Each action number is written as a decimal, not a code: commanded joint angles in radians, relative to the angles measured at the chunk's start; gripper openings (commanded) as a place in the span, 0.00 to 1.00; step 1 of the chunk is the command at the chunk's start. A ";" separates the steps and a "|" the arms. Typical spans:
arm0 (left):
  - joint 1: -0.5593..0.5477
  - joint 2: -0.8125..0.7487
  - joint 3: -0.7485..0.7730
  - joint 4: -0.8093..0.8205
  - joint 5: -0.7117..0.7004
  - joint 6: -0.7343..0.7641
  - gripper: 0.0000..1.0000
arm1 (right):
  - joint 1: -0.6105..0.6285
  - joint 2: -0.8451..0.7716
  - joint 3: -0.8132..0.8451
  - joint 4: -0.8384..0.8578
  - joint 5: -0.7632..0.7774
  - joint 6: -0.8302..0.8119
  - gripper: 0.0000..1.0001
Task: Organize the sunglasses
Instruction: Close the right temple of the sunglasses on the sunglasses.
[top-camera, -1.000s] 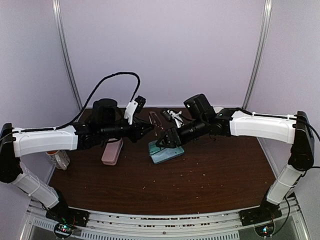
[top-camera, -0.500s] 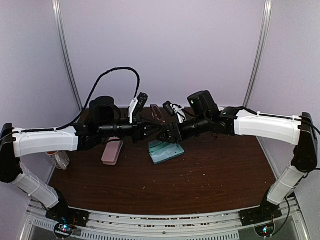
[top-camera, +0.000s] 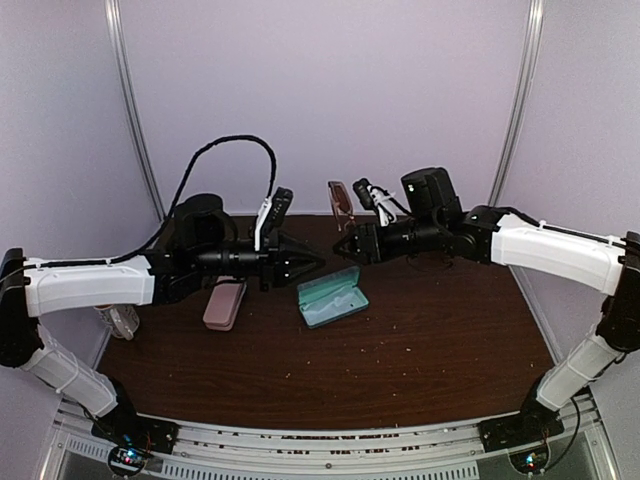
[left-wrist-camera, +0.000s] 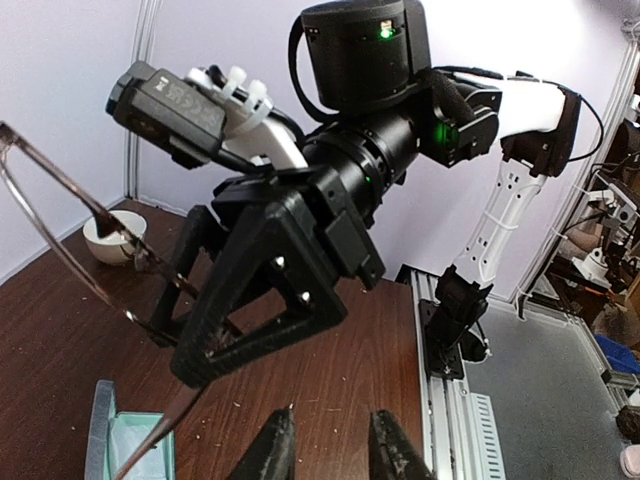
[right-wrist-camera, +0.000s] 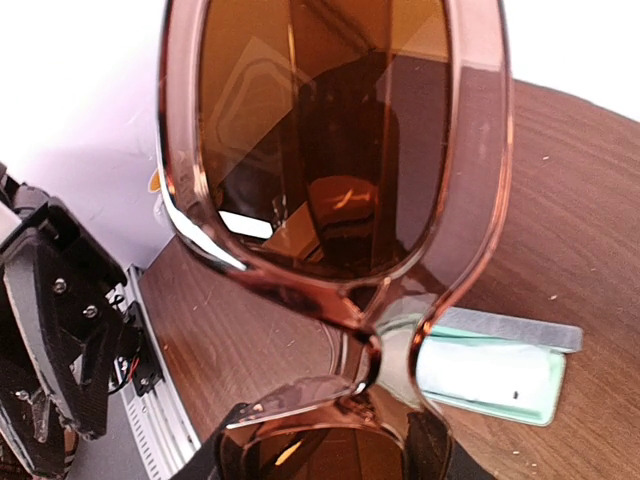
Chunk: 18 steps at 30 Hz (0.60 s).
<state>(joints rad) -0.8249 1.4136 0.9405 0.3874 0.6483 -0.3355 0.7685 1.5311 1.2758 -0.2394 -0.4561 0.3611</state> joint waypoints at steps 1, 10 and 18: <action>-0.002 -0.051 -0.003 -0.040 -0.004 0.062 0.29 | -0.030 -0.057 -0.023 0.030 0.071 -0.023 0.41; -0.002 -0.095 -0.044 -0.140 -0.089 0.143 0.29 | -0.073 -0.135 -0.057 0.084 0.138 -0.028 0.41; -0.002 -0.070 -0.048 -0.186 -0.153 0.186 0.28 | -0.078 -0.193 -0.110 0.208 0.108 0.007 0.42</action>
<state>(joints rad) -0.8249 1.3334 0.8944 0.2096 0.5369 -0.1913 0.6949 1.3823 1.1973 -0.1440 -0.3431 0.3473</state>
